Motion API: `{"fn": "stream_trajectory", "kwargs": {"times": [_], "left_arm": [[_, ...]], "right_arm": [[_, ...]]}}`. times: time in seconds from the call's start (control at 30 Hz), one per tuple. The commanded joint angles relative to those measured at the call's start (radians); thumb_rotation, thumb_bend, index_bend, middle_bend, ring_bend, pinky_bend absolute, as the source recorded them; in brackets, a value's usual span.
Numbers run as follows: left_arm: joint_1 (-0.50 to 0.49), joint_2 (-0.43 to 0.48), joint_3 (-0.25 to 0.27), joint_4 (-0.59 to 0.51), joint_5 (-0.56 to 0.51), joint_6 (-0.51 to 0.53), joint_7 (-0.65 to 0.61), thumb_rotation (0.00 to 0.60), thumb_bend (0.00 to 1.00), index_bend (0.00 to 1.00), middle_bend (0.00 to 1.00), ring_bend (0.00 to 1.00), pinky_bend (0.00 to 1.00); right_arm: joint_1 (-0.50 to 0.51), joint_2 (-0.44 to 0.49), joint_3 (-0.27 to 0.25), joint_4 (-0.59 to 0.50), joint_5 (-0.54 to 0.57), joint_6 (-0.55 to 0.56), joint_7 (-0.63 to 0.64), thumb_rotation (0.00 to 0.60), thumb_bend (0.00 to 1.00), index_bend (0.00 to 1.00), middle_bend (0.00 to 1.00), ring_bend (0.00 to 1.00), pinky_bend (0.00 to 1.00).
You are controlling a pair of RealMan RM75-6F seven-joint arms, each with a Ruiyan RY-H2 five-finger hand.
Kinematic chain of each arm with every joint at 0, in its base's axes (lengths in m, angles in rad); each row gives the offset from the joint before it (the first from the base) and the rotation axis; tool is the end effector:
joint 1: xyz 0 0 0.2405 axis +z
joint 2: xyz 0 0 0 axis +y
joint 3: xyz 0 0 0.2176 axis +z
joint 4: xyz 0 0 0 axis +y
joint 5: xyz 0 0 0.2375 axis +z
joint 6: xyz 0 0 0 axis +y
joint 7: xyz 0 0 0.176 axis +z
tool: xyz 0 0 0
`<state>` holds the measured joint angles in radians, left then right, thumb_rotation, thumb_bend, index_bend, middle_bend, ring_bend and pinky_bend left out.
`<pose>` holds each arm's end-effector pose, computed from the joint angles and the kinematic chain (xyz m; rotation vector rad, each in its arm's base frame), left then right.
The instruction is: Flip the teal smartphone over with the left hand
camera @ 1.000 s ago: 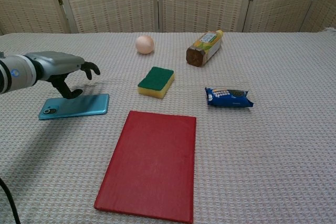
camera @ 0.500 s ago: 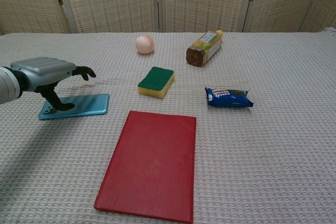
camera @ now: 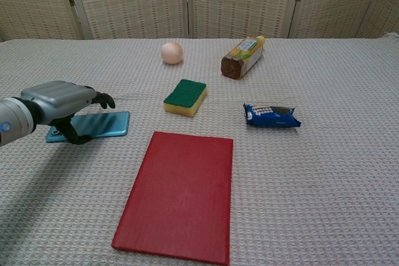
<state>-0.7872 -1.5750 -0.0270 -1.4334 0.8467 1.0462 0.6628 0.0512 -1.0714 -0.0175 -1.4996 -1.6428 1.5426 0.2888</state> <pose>-0.1680 0.3420 -0.0666 -1.8669 -0.7872 -0.5389 -0.3036 -0.1870 0.1312 1.4492 -0.9934 1.0334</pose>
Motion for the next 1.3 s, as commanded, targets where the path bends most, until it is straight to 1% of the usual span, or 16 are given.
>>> {"fn": "stream_trajectory", "kwargs": {"times": [0.03, 0.3, 0.9, 1.0, 1.17, 1.3], "left_arm": [[0.006, -0.007, -0.004, 0.000, -0.004, 0.004, 0.010, 0.600, 0.36, 0.20, 0.23, 0.14, 0.19], [0.019, -0.031, -0.015, 0.032, -0.004, 0.005, 0.022, 0.600, 0.36, 0.22, 0.26, 0.17, 0.19], [0.032, -0.052, -0.031, 0.072, -0.007, -0.022, 0.042, 0.600, 0.36, 0.24, 0.28, 0.17, 0.19], [0.032, -0.059, -0.036, 0.085, -0.009, -0.027, 0.044, 0.600, 0.36, 0.26, 0.30, 0.19, 0.19], [0.032, -0.071, -0.049, 0.108, -0.010, -0.027, 0.044, 0.600, 0.36, 0.31, 0.36, 0.23, 0.19], [0.032, -0.073, -0.055, 0.118, -0.014, -0.034, 0.045, 0.600, 0.36, 0.33, 0.39, 0.25, 0.19]], "right_arm": [[0.000, -0.001, 0.000, 0.002, 0.000, -0.001, 0.002, 0.600, 0.11, 0.11, 0.21, 0.11, 0.09], [0.000, 0.000, 0.000, 0.002, -0.002, 0.001, 0.002, 0.600, 0.11, 0.11, 0.21, 0.11, 0.08], [-0.001, 0.002, -0.002, -0.004, -0.001, -0.002, -0.004, 0.600, 0.11, 0.11, 0.21, 0.11, 0.09], [-0.001, 0.002, -0.002, -0.004, -0.001, -0.002, -0.003, 0.600, 0.11, 0.11, 0.21, 0.11, 0.09], [-0.003, 0.003, -0.002, -0.005, 0.000, 0.000, -0.003, 0.600, 0.11, 0.11, 0.21, 0.11, 0.09], [-0.005, 0.003, -0.002, -0.004, 0.001, 0.001, -0.002, 0.600, 0.11, 0.11, 0.21, 0.11, 0.09]]}}
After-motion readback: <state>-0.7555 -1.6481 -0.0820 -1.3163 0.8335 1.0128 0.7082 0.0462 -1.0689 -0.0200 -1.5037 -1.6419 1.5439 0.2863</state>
